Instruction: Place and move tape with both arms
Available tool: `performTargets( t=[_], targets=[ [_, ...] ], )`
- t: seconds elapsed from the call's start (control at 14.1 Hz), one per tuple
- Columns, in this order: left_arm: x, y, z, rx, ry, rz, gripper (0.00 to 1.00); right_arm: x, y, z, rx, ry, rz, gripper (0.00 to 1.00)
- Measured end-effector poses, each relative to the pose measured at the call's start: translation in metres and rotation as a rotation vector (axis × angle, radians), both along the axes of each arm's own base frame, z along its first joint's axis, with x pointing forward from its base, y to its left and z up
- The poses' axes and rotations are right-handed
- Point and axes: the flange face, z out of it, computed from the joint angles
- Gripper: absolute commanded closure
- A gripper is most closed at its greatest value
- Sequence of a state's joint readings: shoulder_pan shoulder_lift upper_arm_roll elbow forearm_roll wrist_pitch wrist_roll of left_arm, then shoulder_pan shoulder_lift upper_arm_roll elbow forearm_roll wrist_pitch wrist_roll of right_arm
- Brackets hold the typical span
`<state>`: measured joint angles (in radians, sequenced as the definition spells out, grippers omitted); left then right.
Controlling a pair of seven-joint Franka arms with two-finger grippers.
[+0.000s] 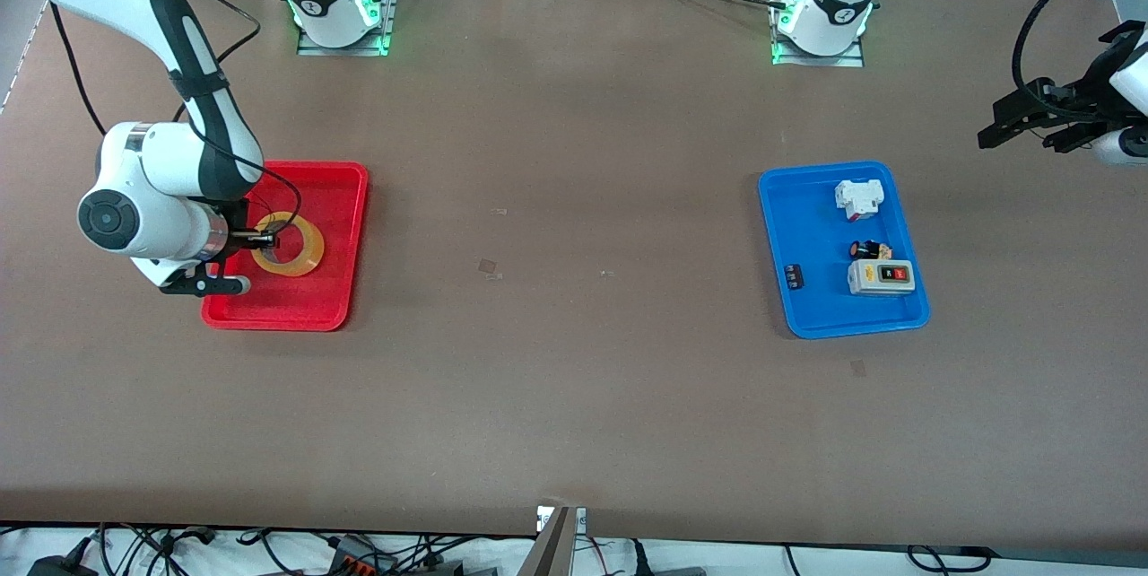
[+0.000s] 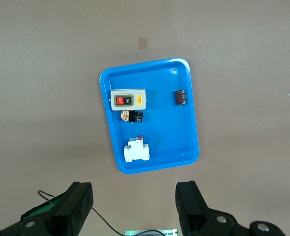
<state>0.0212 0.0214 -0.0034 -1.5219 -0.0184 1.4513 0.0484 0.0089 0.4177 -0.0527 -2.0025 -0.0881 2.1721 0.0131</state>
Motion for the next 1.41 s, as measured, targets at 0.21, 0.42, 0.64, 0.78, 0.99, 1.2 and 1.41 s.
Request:
performTargets(
  t=[0.21, 0.42, 0.64, 0.78, 0.99, 1.2, 1.41],
  targets=[
    [0.0, 0.0, -0.001, 0.0, 0.002, 0.0, 0.0, 0.0, -0.003, 0.0, -0.017, -0.01, 0.017, 0.0],
    [0.001, 0.0, -0.003, 0.0, 0.006, 0.0, 0.0, 0.011, -0.004, 0.03, -0.021, -0.042, 0.015, 0.0],
    [0.001, 0.0, -0.004, 0.0, 0.008, 0.0, 0.0, 0.034, 0.003, 0.119, -0.03, -0.05, 0.012, 0.0],
    [0.001, 0.0, -0.004, 0.0, 0.009, 0.0, 0.0, 0.048, 0.009, 0.195, -0.029, -0.07, 0.004, 0.0],
    [0.001, 0.0, -0.005, 0.0, 0.009, 0.0, 0.0, 0.056, 0.017, 0.283, 0.021, -0.119, -0.012, 0.0],
    [0.001, 0.0, -0.005, 0.0, 0.009, 0.0, 0.0, 0.06, 0.018, 0.338, 0.031, -0.187, -0.013, 0.0],
    [0.001, 0.0, -0.005, 0.0, 0.009, 0.0, 0.0, 0.062, 0.019, 0.364, 0.049, -0.241, -0.014, 0.0]
  ],
)
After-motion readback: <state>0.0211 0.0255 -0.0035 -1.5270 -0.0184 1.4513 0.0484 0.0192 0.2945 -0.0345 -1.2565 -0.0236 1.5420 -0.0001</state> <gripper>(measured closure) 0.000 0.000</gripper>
